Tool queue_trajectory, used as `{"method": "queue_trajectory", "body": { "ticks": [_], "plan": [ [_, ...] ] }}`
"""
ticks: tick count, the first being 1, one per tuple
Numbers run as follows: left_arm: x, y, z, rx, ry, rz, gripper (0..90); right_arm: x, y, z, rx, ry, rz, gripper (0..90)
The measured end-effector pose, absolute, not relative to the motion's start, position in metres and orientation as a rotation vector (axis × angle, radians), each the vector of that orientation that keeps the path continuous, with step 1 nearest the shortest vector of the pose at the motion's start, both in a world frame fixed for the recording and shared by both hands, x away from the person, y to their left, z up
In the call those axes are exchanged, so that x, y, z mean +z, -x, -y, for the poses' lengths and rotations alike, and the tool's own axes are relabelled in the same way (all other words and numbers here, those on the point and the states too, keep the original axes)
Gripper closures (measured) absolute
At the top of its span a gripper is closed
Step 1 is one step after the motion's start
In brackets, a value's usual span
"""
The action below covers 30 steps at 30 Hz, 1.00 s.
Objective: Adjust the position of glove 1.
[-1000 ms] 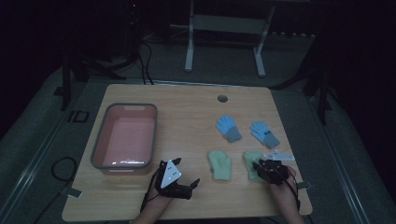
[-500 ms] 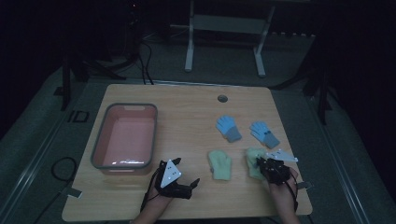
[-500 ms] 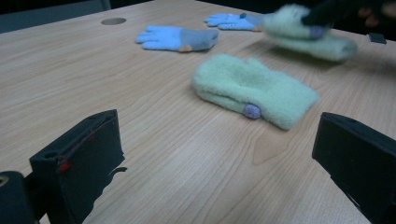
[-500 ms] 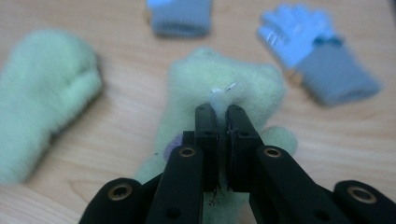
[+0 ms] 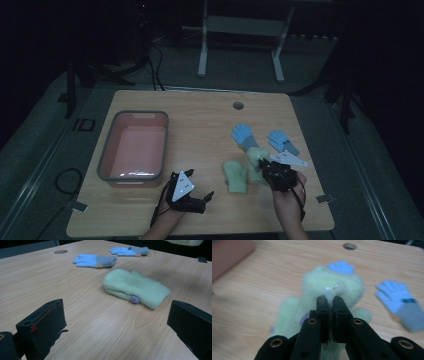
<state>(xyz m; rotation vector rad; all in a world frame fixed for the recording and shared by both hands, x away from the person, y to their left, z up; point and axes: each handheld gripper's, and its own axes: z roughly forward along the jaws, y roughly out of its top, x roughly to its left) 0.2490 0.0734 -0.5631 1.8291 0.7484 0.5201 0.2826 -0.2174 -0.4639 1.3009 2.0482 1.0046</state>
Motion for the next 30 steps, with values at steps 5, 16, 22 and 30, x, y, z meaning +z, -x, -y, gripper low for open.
{"method": "queue_trajectory", "body": {
  "ticks": [5,16,22,30],
  "plan": [
    [-0.563,-0.249,-0.073,0.523,-1.831,-0.745,2.0,-0.465,-0.282,0.192,1.017,-1.270,-2.099,85.4],
    [-0.563,-0.249,-0.073,0.522,-1.832,-0.742,2.0,-0.492,-0.287,0.168,0.991,-1.283,-2.176,85.3],
    [-0.563,-0.249,-0.073,0.522,-1.835,-0.741,2.0,-0.507,-0.290,0.166,0.926,-1.274,-2.192,85.2],
    [-0.563,-0.249,-0.073,0.520,-1.830,-0.747,2.0,-0.522,-0.294,0.168,0.903,-1.310,-2.216,84.6]
  ]
}}
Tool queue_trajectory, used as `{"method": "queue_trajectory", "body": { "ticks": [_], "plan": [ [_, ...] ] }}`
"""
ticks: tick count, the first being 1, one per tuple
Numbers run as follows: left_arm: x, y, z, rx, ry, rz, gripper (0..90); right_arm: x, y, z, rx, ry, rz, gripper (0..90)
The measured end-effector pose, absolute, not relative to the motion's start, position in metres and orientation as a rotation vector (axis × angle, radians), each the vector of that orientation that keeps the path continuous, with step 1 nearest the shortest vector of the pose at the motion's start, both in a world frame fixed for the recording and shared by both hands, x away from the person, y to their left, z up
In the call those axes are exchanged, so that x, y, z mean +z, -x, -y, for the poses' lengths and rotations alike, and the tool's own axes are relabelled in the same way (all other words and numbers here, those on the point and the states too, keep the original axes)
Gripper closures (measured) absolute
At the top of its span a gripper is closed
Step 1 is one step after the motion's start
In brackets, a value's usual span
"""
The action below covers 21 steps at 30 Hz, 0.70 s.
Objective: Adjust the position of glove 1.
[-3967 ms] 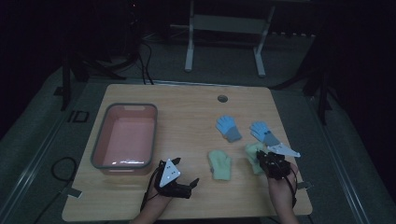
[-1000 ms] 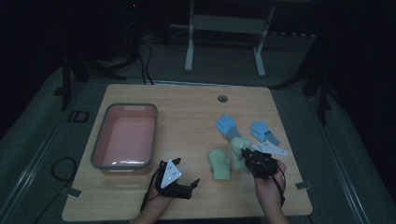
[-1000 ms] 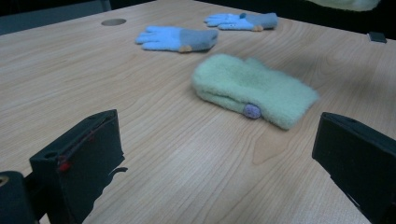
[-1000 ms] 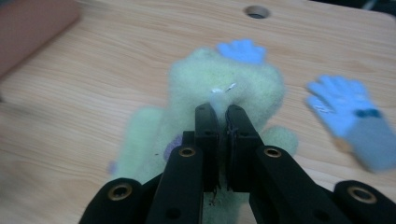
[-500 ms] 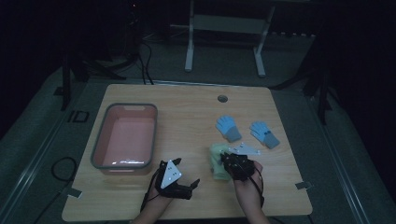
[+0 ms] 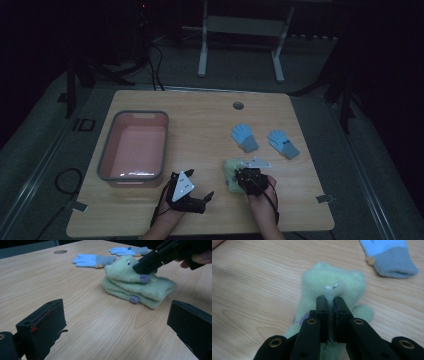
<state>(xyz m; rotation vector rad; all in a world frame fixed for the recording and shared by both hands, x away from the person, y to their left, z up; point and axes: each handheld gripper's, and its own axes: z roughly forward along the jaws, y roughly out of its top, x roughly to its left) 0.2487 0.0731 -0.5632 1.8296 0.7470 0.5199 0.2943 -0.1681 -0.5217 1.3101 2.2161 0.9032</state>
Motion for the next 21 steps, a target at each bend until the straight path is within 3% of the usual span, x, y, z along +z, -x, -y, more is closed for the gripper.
{"method": "queue_trajectory", "body": {
  "ticks": [7,13,16,21],
  "plan": [
    [-0.563,-0.248,-0.071,0.549,-1.841,-0.765,2.0,-0.528,-0.296,0.172,0.926,-1.341,-2.218,79.8],
    [-0.563,-0.248,-0.071,0.562,-1.852,-0.750,2.0,-0.518,-0.294,0.179,0.953,-1.320,-2.227,62.7],
    [-0.563,-0.245,-0.067,0.591,-1.860,-0.727,2.0,-0.513,-0.294,0.184,0.986,-1.296,-2.232,46.8],
    [-0.563,-0.247,-0.066,0.540,-1.826,-0.708,2.0,-0.508,-0.302,0.195,1.012,-1.271,-2.253,31.3]
  ]
}}
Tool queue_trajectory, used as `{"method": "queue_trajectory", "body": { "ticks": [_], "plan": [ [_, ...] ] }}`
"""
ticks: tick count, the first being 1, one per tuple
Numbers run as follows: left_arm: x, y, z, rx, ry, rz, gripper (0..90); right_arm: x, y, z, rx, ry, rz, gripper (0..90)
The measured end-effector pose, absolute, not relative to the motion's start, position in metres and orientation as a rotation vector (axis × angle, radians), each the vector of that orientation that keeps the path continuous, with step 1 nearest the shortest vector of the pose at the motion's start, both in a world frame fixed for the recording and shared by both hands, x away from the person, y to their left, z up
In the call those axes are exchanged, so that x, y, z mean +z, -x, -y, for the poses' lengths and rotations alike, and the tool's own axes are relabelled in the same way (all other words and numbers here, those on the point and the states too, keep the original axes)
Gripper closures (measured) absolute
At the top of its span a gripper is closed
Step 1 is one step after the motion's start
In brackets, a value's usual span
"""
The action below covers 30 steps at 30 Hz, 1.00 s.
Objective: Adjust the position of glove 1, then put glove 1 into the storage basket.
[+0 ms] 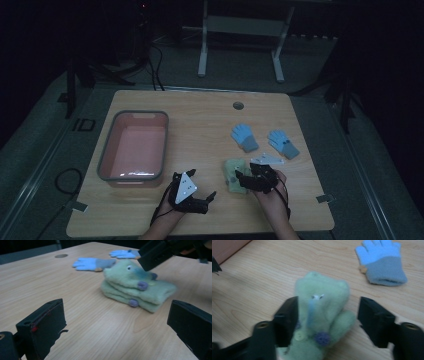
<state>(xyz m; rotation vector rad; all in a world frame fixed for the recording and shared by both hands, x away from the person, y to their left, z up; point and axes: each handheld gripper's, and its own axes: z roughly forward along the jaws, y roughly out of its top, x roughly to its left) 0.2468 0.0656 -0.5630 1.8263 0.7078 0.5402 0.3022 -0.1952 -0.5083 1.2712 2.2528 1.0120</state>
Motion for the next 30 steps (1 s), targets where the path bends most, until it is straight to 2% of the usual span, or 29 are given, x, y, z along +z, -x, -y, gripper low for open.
{"method": "queue_trajectory", "body": {
  "ticks": [4,6,9,16,19,20,23,26,30],
  "plan": [
    [-0.562,-0.248,-0.061,0.491,-1.868,-0.656,3.0,-0.505,-0.308,0.205,1.077,-1.233,-2.295,16.4],
    [-0.562,-0.250,-0.058,0.426,-1.894,-0.675,7.1,-0.504,-0.311,0.210,1.100,-1.187,-2.322,14.0],
    [-0.560,-0.253,-0.055,0.289,-1.907,-0.705,7.2,-0.499,-0.315,0.221,1.164,-1.104,-2.315,18.0],
    [-0.551,-0.251,-0.034,0.283,-2.000,-0.546,7.1,-0.485,-0.333,0.246,1.173,-1.105,-2.327,11.6],
    [-0.548,-0.254,-0.018,0.332,-2.050,-0.432,7.7,-0.486,-0.338,0.247,1.230,-1.111,-2.364,11.6],
    [-0.548,-0.254,-0.018,0.332,-2.050,-0.432,13.6,-0.486,-0.338,0.247,1.230,-1.111,-2.364,11.6],
    [-0.545,-0.257,-0.005,0.357,-2.069,-0.359,14.6,-0.490,-0.343,0.239,1.245,-1.092,-2.415,22.3],
    [-0.544,-0.265,0.005,0.371,-2.104,-0.293,18.5,-0.496,-0.352,0.231,1.266,-1.087,-2.451,28.3],
    [-0.546,-0.274,0.014,0.371,-2.157,-0.210,24.6,-0.509,-0.365,0.221,1.259,-1.117,-2.516,30.7]
  ]
}}
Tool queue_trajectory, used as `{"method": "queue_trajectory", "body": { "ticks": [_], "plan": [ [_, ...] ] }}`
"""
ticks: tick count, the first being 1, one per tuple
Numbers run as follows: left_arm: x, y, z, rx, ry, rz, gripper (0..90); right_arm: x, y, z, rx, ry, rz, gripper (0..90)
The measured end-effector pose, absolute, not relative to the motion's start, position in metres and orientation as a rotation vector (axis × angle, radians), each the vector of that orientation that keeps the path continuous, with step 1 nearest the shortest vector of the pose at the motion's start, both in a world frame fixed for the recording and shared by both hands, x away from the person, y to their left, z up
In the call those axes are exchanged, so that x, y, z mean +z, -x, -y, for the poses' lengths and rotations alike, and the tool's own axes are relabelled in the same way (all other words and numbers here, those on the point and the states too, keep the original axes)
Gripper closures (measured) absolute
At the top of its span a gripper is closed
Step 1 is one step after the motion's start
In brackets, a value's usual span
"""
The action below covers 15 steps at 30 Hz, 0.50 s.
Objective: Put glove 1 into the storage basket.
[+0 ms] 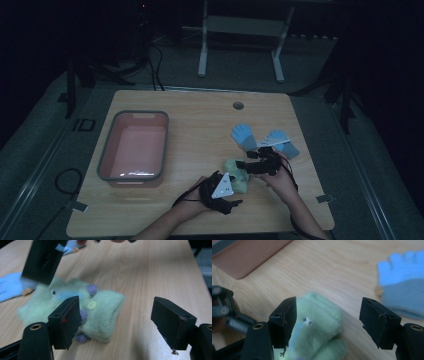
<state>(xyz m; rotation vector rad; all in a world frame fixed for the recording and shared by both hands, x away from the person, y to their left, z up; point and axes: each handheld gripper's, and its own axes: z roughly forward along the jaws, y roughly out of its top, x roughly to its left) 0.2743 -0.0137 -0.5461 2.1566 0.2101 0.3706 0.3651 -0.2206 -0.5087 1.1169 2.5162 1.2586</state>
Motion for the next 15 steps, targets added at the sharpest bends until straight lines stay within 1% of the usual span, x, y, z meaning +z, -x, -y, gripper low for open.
{"method": "queue_trajectory", "body": {
  "ticks": [2,4,7,9,10,12,15],
  "plan": [
    [-0.549,-0.278,0.016,0.373,-2.193,-0.180,31.0,-0.515,-0.368,0.216,1.245,-1.114,-2.544,31.6],
    [-0.552,-0.281,0.019,0.381,-2.230,-0.162,34.2,-0.521,-0.371,0.213,1.221,-1.117,-2.571,33.3],
    [-0.554,-0.283,0.021,0.412,-2.266,-0.125,38.8,-0.528,-0.372,0.210,1.220,-1.128,-2.605,36.0],
    [-0.554,-0.284,0.021,0.408,-2.268,-0.123,39.5,-0.530,-0.373,0.209,1.215,-1.130,-2.619,35.8],
    [-0.554,-0.285,0.021,0.419,-2.274,-0.118,41.7,-0.534,-0.374,0.206,1.169,-1.125,-2.636,33.8],
    [-0.555,-0.285,0.023,0.441,-2.286,-0.107,44.0,-0.538,-0.376,0.204,1.154,-1.142,-2.658,33.9],
    [-0.556,-0.284,0.026,0.500,-2.310,-0.084,48.6,-0.543,-0.378,0.205,1.172,-1.177,-2.676,38.5]
  ]
}}
